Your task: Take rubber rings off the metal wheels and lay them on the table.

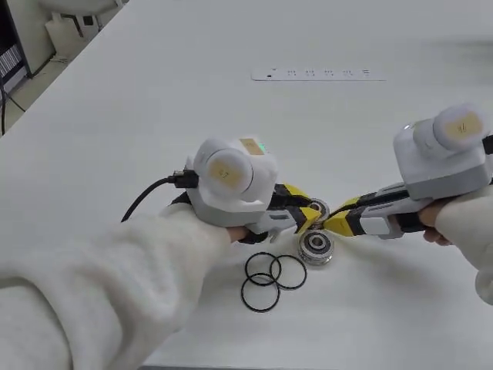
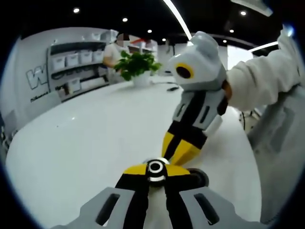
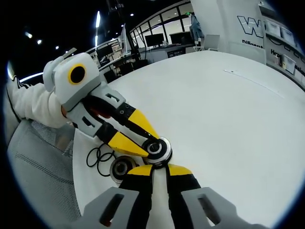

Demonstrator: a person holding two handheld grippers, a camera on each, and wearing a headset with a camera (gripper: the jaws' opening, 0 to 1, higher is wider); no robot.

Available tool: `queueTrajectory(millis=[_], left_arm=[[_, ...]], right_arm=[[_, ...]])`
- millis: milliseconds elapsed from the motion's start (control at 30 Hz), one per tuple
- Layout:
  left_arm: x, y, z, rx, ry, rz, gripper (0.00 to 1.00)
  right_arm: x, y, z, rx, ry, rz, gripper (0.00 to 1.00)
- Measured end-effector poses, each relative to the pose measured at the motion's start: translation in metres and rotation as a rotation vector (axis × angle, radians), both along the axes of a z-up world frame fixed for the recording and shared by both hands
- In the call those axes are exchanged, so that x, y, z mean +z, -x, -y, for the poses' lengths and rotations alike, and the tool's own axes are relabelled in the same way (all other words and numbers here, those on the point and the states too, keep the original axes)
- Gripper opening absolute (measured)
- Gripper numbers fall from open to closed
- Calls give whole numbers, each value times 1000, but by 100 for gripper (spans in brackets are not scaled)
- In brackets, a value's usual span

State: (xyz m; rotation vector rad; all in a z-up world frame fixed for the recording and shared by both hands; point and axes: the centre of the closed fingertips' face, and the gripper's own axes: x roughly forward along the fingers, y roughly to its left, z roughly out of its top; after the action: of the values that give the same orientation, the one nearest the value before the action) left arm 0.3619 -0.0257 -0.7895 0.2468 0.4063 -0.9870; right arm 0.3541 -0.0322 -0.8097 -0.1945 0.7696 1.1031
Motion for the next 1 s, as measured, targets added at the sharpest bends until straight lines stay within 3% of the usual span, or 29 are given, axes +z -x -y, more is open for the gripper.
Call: queueTrajectory(millis=[300, 500, 633, 700, 933, 1000], left_arm=[[0, 1, -1, 7, 17, -17, 13], [-1, 3, -1, -7, -2, 4, 12], [0, 2, -2, -8, -6, 8, 12], [0, 2, -2, -7, -5, 5, 11], [0, 2, -2, -9, -4, 10, 11], [0, 3, -2, -9, -5, 11, 10]], right_arm=[[0, 0, 2, 23, 6, 36, 1], [0, -6, 5, -21, 2, 29, 0], [2, -12, 8, -122, -47, -53, 0], [2, -13, 9, -139, -65, -76, 0], [2, -15, 10, -181, -98, -119, 0], [7, -17, 10, -201, -132, -130, 0]])
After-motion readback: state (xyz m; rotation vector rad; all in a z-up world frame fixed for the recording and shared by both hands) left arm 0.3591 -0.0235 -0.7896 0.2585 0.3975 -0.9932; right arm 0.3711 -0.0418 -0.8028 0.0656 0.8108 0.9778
